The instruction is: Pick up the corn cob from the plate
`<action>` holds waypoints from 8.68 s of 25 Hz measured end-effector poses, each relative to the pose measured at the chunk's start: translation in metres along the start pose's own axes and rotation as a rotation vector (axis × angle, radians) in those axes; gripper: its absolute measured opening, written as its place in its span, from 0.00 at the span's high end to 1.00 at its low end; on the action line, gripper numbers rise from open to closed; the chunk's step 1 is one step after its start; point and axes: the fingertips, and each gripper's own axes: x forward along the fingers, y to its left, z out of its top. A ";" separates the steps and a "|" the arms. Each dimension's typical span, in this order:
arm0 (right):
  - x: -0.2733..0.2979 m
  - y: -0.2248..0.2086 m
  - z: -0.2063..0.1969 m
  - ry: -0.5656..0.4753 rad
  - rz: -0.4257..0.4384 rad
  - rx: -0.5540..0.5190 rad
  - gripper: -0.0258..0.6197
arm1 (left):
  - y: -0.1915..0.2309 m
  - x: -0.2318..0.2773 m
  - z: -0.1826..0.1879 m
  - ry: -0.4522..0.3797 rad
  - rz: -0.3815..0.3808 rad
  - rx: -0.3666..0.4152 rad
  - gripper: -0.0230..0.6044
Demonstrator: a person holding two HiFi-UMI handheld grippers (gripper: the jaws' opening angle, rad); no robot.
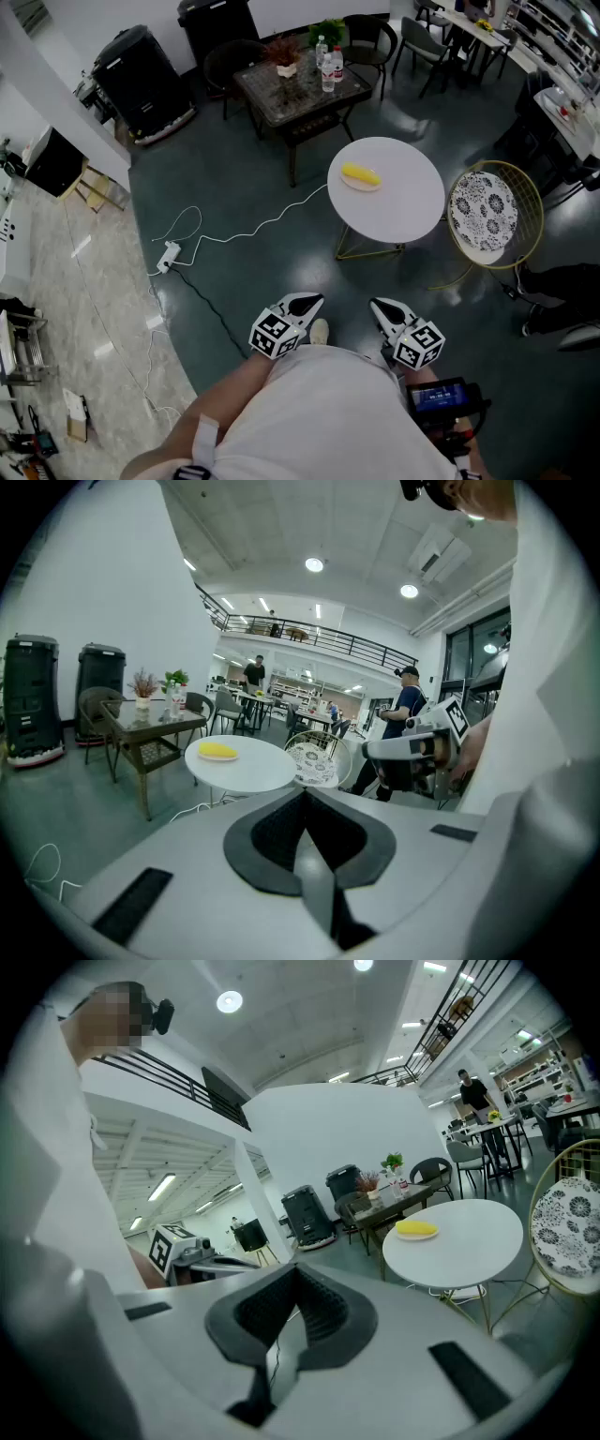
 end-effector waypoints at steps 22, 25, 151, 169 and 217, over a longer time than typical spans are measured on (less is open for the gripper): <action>-0.064 0.023 -0.031 -0.021 0.015 0.015 0.95 | -0.079 -0.012 -0.032 -0.020 0.044 -0.030 0.95; -0.070 0.024 -0.032 -0.015 0.015 0.011 0.95 | -0.083 -0.014 -0.031 -0.022 0.051 -0.032 0.95; 0.084 -0.257 0.105 -0.081 -0.173 0.159 0.95 | 0.157 0.223 0.130 0.173 -0.043 0.153 0.95; 0.086 -0.292 0.119 -0.107 -0.284 0.191 0.95 | 0.204 0.282 0.128 0.363 -0.130 0.310 0.95; 0.065 -0.345 0.079 -0.225 -0.734 0.429 0.95 | 0.323 0.431 0.032 1.138 -0.533 0.961 0.54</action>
